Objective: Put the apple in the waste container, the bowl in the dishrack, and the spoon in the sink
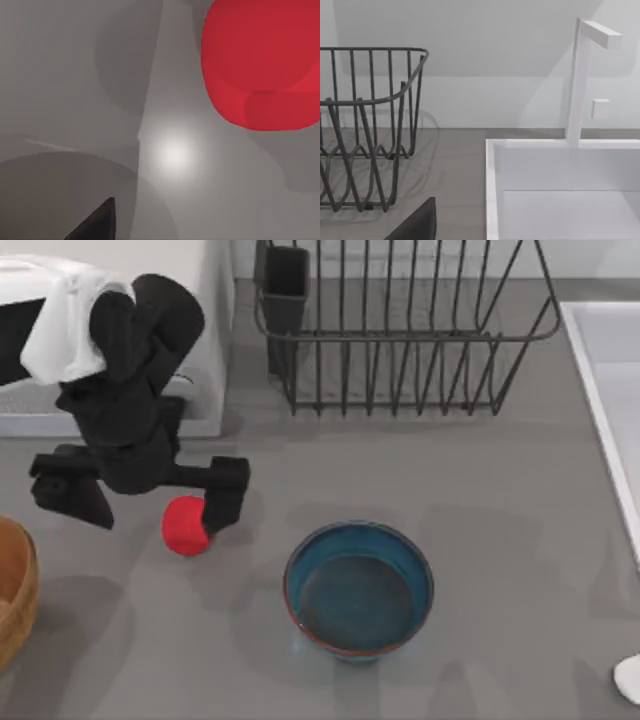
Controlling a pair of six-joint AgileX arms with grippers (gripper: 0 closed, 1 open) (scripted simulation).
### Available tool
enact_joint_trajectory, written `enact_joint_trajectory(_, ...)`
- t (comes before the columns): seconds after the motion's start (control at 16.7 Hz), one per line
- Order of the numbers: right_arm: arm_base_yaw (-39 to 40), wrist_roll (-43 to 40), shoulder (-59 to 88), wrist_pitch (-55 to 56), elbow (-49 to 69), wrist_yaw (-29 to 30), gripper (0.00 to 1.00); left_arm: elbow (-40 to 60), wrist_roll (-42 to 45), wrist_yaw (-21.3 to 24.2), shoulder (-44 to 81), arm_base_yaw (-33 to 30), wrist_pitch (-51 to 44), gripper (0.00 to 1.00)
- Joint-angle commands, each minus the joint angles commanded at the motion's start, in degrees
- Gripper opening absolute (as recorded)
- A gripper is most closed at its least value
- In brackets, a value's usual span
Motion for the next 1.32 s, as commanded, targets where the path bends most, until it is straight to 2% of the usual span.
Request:
enact_joint_trajectory(0.18,0.0,0.0,0.0,0.0,0.0,0.0,1.0,8.18,-1.5,0.45,7.29,-0.33,-2.63,1.0)
enact_joint_trajectory(0.36,0.0,0.0,0.0,0.0,0.0,0.0,1.0,11.48,-2.13,0.62,10.07,0.03,-3.47,1.0)
enact_joint_trajectory(0.72,0.0,0.0,0.0,0.0,0.0,0.0,1.0,11.8,-2.2,0.66,10.8,-0.35,-2.81,1.0)
enact_joint_trajectory(0.96,0.0,0.0,0.0,0.0,0.0,0.0,1.0,12.61,-2.1,0.82,17.03,-0.52,2.36,1.0)
enact_joint_trajectory(1.32,0.0,0.0,0.0,0.0,0.0,0.0,1.0,3.99,-1.93,0.73,16.44,-0.07,10.27,1.0)
